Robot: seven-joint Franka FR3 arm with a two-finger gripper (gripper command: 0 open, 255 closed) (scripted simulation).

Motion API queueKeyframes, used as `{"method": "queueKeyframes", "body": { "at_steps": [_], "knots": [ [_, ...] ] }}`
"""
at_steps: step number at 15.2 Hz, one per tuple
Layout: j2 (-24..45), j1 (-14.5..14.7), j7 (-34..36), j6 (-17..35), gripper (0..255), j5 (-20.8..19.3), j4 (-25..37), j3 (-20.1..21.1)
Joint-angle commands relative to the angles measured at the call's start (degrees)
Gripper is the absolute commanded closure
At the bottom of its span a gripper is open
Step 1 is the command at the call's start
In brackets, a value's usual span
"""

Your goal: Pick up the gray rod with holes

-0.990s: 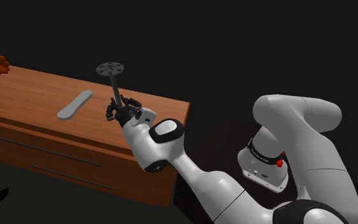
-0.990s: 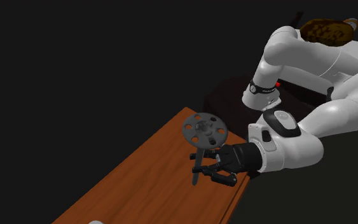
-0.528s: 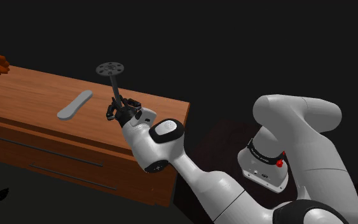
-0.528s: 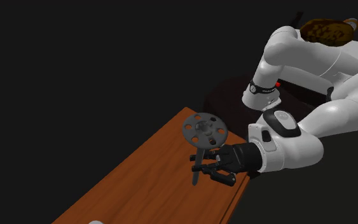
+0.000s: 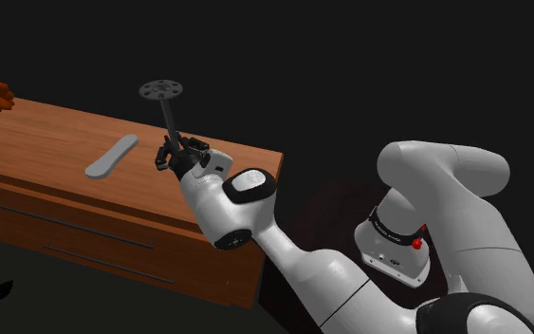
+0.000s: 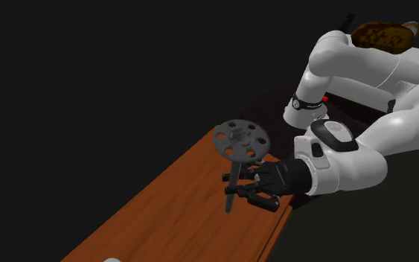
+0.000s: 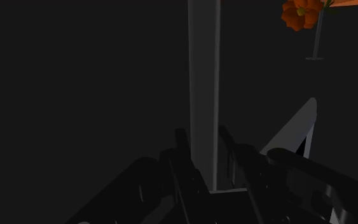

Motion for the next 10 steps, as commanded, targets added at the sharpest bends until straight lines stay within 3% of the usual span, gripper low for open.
{"method": "queueKeyframes", "body": {
  "at_steps": [1,10],
  "knots": [
    [0.9,0.1,-0.9,0.1,255,-0.4,-0.3,-1.0],
    [4.3,-0.1,-4.5,0.6,255,-2.1,-0.9,-5.0]
  ]
}}
